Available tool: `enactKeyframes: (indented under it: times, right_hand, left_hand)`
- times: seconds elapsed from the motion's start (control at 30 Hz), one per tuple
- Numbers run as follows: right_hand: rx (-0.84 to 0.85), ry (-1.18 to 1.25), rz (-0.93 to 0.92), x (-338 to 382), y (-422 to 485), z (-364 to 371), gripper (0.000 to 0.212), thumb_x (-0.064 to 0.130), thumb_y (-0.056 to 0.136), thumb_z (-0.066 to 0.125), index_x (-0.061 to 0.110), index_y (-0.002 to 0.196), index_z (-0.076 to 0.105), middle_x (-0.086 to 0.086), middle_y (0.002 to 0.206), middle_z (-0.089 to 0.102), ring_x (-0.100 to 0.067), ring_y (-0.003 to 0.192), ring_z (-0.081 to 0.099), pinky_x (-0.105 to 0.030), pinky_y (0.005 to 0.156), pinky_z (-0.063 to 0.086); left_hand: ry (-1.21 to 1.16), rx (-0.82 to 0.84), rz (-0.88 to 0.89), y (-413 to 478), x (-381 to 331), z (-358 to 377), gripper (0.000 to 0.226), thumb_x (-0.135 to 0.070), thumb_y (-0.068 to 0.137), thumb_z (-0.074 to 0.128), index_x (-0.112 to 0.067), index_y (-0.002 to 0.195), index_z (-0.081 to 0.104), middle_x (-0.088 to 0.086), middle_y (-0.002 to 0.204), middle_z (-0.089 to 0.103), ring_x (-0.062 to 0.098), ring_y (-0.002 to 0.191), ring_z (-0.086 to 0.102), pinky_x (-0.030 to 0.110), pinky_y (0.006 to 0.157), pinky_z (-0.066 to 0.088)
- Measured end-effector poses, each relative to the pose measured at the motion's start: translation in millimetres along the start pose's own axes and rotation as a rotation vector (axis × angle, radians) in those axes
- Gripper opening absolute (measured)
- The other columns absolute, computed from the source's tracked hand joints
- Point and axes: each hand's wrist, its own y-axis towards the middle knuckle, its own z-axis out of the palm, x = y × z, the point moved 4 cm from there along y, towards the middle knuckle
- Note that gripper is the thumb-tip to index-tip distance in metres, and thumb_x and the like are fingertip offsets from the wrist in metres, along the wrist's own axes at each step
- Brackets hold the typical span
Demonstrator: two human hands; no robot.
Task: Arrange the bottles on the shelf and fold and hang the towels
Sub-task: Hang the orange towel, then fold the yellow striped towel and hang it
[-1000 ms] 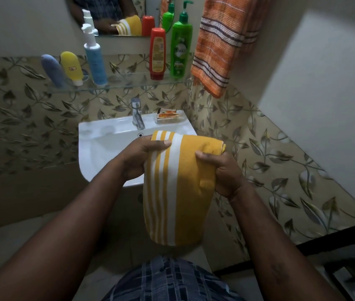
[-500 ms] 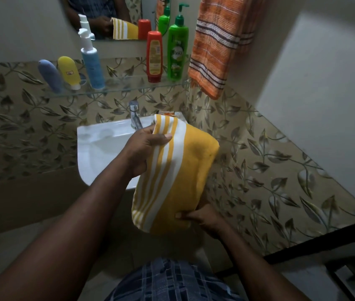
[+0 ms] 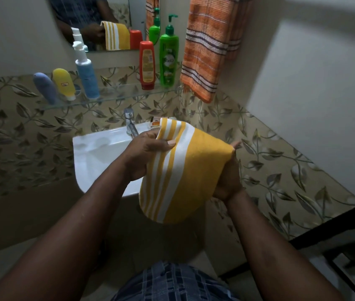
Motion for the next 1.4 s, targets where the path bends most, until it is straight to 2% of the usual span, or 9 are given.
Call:
enactKeyframes:
  times: [0.07, 0.2, 0.33, 0.5, 0.7, 0.83, 1.0, 1.27, 1.4]
  right_hand:
    - [0.003, -0.007, 0.008, 7.5, 2.9, 10.9, 0.099, 0.085, 0.089, 0.017, 0.014, 0.132, 0.070, -0.015, 0.128, 0.072, -0.035, 0.123, 0.066, -0.057, 0.109, 0.049]
    - [-0.062, -0.058, -0.105, 32.0, 6.0, 36.5, 0.080, 0.056, 0.089, 0.069, -0.001, 0.144, 0.058, -0.026, 0.145, 0.058, -0.044, 0.136, 0.055, -0.060, 0.113, 0.044]
    - [-0.108, -0.154, -0.154, 52.9, -1.7, 50.0, 0.055, 0.040, 0.105, 0.052, 0.000, 0.142, 0.058, -0.024, 0.141, 0.063, -0.044, 0.131, 0.060, -0.061, 0.109, 0.047]
    - [-0.148, -0.334, -0.227, 58.8, -18.0, 70.2, 0.049, 0.030, 0.102, 0.059, -0.004, 0.137, 0.059, -0.025, 0.135, 0.066, -0.044, 0.125, 0.063, -0.058, 0.103, 0.054]
    - [-0.128, -0.502, -0.432, 98.9, -42.5, 104.0, 0.042, 0.017, 0.101, 0.062, -0.006, 0.135, 0.060, -0.032, 0.133, 0.064, -0.050, 0.122, 0.064, -0.062, 0.101, 0.053]
    - [-0.243, -0.621, -0.681, 152.5, -60.1, 137.7, 0.017, 0.009, 0.097, 0.065, 0.005, 0.109, 0.075, -0.013, 0.105, 0.080, -0.030, 0.100, 0.077, -0.039, 0.080, 0.064]
    - [-0.268, -0.783, -0.910, 219.1, -69.8, 183.9, 0.013, 0.014, 0.095, 0.067, 0.018, 0.107, 0.072, 0.011, 0.094, 0.081, -0.009, 0.093, 0.077, -0.022, 0.076, 0.061]
    - [-0.280, -1.025, -1.171, 328.9, -67.2, 268.5, 0.027, 0.018, 0.095, 0.072, 0.003, 0.118, 0.074, -0.009, 0.105, 0.080, -0.026, 0.103, 0.077, -0.046, 0.097, 0.060]
    - [-0.371, -1.098, -1.304, 372.1, -68.8, 297.4, 0.023, 0.018, 0.097, 0.071, 0.002, 0.113, 0.075, -0.015, 0.108, 0.079, -0.030, 0.103, 0.076, -0.048, 0.096, 0.060]
  left_hand:
    - [-0.004, 0.086, -0.013, -4.1, -1.1, 1.8, 0.033, -0.007, 0.087, 0.071, -0.014, 0.119, 0.077, 0.022, 0.123, 0.074, 0.038, 0.107, 0.073, 0.052, 0.096, 0.059]
    - [0.106, 0.175, -0.107, -15.2, 9.8, -5.6, 0.032, -0.001, 0.087, 0.070, -0.014, 0.115, 0.079, 0.018, 0.123, 0.075, 0.041, 0.115, 0.070, 0.048, 0.098, 0.060]
    - [0.107, 0.173, -0.144, -24.8, 16.6, -19.4, 0.033, -0.016, 0.078, 0.072, -0.027, 0.107, 0.083, 0.011, 0.124, 0.076, 0.035, 0.116, 0.071, 0.052, 0.101, 0.056]
    - [0.011, 0.165, -0.024, -14.0, -18.6, -11.5, 0.049, -0.031, 0.085, 0.070, -0.014, 0.132, 0.066, 0.007, 0.124, 0.076, 0.028, 0.113, 0.073, 0.041, 0.090, 0.062]
    - [-0.018, 0.089, 0.181, 18.6, -82.6, 20.1, 0.038, -0.009, 0.083, 0.076, -0.012, 0.121, 0.068, 0.017, 0.116, 0.076, 0.032, 0.104, 0.074, 0.045, 0.087, 0.063]
    - [-0.005, 0.213, 0.329, 36.3, -143.7, 50.2, 0.043, -0.003, 0.079, 0.077, -0.017, 0.118, 0.067, 0.013, 0.110, 0.076, 0.031, 0.099, 0.075, 0.047, 0.088, 0.064]
    - [0.020, 0.330, 0.493, 61.1, -221.2, 83.3, 0.043, -0.005, 0.078, 0.072, -0.017, 0.119, 0.066, 0.016, 0.108, 0.073, 0.030, 0.093, 0.074, 0.047, 0.085, 0.063]
    - [-0.039, 0.491, 0.741, 105.5, -345.0, 114.5, 0.036, 0.008, 0.081, 0.061, -0.006, 0.114, 0.064, 0.007, 0.090, 0.076, 0.020, 0.077, 0.074, 0.033, 0.073, 0.063]
    - [-0.019, 0.605, 0.702, 130.9, -395.5, 133.6, 0.033, 0.003, 0.089, 0.056, 0.003, 0.121, 0.065, 0.008, 0.092, 0.078, 0.021, 0.078, 0.076, 0.034, 0.073, 0.063]
